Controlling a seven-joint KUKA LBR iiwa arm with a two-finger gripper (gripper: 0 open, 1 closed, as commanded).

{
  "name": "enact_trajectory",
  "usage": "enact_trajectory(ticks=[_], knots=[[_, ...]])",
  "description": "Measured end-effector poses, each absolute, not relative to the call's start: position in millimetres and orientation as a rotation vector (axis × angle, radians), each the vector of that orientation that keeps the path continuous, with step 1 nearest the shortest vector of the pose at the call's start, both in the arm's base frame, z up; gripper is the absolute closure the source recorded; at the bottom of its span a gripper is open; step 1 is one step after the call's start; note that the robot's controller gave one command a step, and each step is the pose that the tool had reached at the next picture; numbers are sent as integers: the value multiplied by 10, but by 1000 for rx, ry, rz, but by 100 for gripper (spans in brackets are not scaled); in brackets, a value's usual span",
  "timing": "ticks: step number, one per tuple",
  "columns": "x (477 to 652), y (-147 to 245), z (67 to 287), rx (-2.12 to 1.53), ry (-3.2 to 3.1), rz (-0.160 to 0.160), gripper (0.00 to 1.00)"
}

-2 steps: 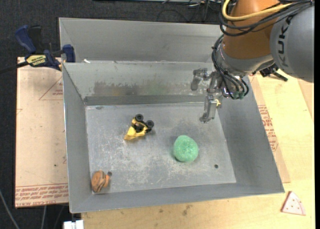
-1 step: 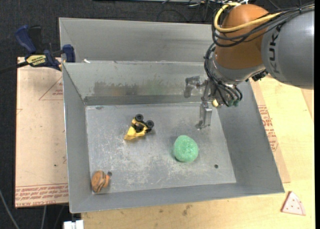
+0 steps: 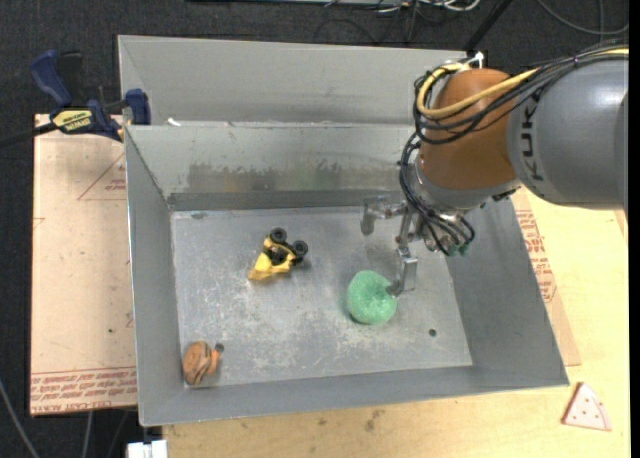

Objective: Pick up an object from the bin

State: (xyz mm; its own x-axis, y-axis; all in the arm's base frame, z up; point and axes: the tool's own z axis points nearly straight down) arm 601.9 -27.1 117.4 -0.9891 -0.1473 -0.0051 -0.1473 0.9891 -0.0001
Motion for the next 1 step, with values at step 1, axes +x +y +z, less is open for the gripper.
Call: enact_trajectory(ticks=[1], knots=[[5675,-298,828,-430,3113,1,0]])
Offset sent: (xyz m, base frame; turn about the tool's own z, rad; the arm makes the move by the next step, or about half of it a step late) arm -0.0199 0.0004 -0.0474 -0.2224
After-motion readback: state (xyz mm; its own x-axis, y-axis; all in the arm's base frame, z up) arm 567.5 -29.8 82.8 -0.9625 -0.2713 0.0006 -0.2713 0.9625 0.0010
